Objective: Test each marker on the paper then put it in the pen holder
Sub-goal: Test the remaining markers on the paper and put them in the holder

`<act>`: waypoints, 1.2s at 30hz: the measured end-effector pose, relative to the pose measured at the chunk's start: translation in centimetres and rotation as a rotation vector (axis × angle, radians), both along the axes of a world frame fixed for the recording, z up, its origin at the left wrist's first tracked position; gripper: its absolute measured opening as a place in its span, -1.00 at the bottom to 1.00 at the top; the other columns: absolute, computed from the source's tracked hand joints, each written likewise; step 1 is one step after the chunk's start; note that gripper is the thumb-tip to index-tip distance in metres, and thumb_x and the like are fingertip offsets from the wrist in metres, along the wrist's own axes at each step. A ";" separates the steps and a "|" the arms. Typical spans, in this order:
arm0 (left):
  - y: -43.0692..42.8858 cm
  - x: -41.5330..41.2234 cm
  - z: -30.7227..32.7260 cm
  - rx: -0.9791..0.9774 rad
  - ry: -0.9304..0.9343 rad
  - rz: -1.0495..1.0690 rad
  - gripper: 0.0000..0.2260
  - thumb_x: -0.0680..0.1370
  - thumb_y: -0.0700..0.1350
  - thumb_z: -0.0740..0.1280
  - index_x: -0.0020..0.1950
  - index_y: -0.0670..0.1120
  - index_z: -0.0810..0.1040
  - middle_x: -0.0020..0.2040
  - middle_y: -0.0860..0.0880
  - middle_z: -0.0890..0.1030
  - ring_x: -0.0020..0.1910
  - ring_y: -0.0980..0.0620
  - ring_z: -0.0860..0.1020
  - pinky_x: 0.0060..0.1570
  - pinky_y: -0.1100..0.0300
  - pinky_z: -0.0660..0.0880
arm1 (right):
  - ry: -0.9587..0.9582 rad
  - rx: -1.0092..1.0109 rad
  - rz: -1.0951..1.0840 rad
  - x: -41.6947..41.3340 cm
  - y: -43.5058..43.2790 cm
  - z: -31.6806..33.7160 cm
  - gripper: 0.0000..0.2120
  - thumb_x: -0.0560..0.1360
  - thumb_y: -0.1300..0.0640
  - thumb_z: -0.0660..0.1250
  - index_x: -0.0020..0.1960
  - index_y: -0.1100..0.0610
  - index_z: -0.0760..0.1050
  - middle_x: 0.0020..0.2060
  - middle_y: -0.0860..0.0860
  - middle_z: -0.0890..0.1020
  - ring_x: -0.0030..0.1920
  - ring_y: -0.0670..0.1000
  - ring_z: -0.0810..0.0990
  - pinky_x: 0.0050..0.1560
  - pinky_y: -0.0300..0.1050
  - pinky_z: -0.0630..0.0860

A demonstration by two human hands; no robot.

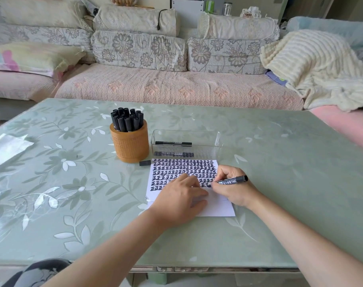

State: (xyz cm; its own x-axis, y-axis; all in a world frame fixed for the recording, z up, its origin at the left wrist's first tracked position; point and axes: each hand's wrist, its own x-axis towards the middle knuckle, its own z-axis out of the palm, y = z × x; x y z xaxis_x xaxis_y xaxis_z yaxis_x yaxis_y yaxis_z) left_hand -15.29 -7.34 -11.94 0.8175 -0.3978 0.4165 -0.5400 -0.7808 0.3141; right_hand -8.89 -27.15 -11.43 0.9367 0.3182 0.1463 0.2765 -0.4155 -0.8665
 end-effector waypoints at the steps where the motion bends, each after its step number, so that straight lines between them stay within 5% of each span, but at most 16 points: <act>1: 0.0 0.0 0.0 0.000 0.000 0.000 -0.82 0.50 0.08 0.32 0.03 0.10 0.65 -0.11 0.09 0.50 -0.13 0.03 0.42 -0.25 0.19 0.39 | 0.002 0.011 -0.005 0.0 0.0 -0.1 -0.81 0.33 0.25 0.38 -0.35 0.12 0.38 -0.46 -0.08 0.45 -0.44 -0.11 0.35 -0.40 -0.19 0.27; 13: 0.0 0.1 -0.1 0.003 0.000 0.001 -0.81 0.51 0.08 0.31 0.03 0.11 0.65 -0.12 0.10 0.49 -0.13 0.05 0.41 -0.25 0.22 0.31 | -0.007 -0.015 0.012 0.0 0.0 -0.2 -0.81 0.35 0.28 0.39 -0.32 0.15 0.39 -0.46 -0.09 0.46 -0.43 -0.11 0.36 -0.37 -0.18 0.28; 19: 0.1 0.3 -0.4 -0.009 -0.002 -0.008 -0.81 0.51 0.08 0.31 0.03 0.10 0.66 -0.12 0.10 0.50 -0.13 0.03 0.42 -0.24 0.16 0.43 | 0.000 -0.028 0.012 0.0 0.2 0.0 -0.80 0.31 0.23 0.41 -0.36 0.10 0.38 -0.47 -0.10 0.44 -0.43 -0.10 0.34 -0.39 -0.17 0.24; 26: 0.2 0.4 -0.4 -0.014 -0.018 -0.031 -0.82 0.51 0.07 0.31 0.04 0.11 0.65 -0.12 0.09 0.50 -0.14 0.03 0.41 -0.25 0.21 0.36 | 0.032 0.158 -0.063 0.4 0.0 0.5 -0.80 0.29 0.23 0.33 -0.40 0.02 0.36 -0.51 -0.12 0.41 -0.48 -0.09 0.33 -0.42 -0.16 0.26; 32: 1.1 0.7 0.4 -0.034 0.034 -0.082 -0.79 0.54 0.06 0.28 0.12 0.08 0.63 -0.10 0.08 0.53 -0.08 0.03 0.47 -0.19 0.18 0.43 | -0.056 0.115 -0.106 0.2 0.7 1.3 -0.84 0.41 0.25 0.46 -0.23 0.02 0.56 -0.39 -0.02 0.59 -0.36 -0.03 0.52 -0.29 -0.11 0.43; 36: 3.5 2.2 1.7 -0.065 -0.069 0.127 -0.86 0.55 -0.08 0.31 0.02 -0.01 0.65 -0.14 0.03 0.56 -0.11 0.00 0.51 -0.20 0.07 0.53 | -0.110 0.058 -0.025 -0.2 2.3 2.9 -0.82 0.50 0.24 0.42 -0.07 -0.05 0.66 -0.30 -0.23 0.64 -0.31 -0.18 0.54 -0.25 -0.32 0.40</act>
